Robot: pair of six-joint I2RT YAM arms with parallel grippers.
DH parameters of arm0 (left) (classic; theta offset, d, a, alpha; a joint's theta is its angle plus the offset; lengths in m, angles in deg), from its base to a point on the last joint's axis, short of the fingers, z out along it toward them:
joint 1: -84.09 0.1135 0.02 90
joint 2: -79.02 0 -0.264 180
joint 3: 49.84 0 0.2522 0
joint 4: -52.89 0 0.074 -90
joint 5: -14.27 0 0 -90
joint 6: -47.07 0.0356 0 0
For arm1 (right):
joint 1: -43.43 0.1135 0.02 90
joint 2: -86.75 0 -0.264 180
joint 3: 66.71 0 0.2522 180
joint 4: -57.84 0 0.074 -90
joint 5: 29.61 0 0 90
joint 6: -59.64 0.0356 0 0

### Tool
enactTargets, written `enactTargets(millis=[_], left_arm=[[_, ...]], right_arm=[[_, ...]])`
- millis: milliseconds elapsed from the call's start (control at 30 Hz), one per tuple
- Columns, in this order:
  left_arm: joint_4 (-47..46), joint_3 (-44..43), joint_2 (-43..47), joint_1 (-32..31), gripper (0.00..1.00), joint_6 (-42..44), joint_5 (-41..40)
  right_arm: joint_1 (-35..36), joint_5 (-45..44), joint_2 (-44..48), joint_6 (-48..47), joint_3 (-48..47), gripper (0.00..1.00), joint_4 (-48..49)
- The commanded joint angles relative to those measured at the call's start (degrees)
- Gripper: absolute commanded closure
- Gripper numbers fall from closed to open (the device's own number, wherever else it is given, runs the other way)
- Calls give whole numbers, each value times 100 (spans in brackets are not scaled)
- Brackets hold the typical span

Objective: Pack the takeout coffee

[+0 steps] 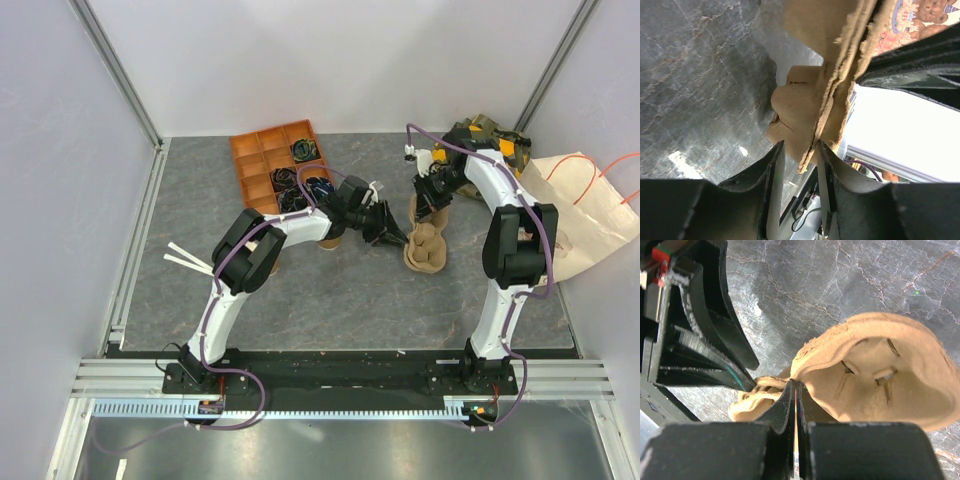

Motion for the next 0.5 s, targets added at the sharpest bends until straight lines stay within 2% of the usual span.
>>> enactTargets(millis=[0, 133, 367, 467], left_arm=[[284, -221, 288, 150, 61, 432, -52], [215, -273, 314, 229, 61, 503, -35], [-471, -387, 192, 238, 67, 380, 123], [-410, -475, 113, 238, 67, 424, 80]], right_arm=[[-17, 98, 410, -98, 149, 100, 190], [-17, 195, 419, -72, 201, 100, 189], [-26, 388, 402, -72, 281, 100, 163], [-26, 415, 411, -63, 298, 100, 163]])
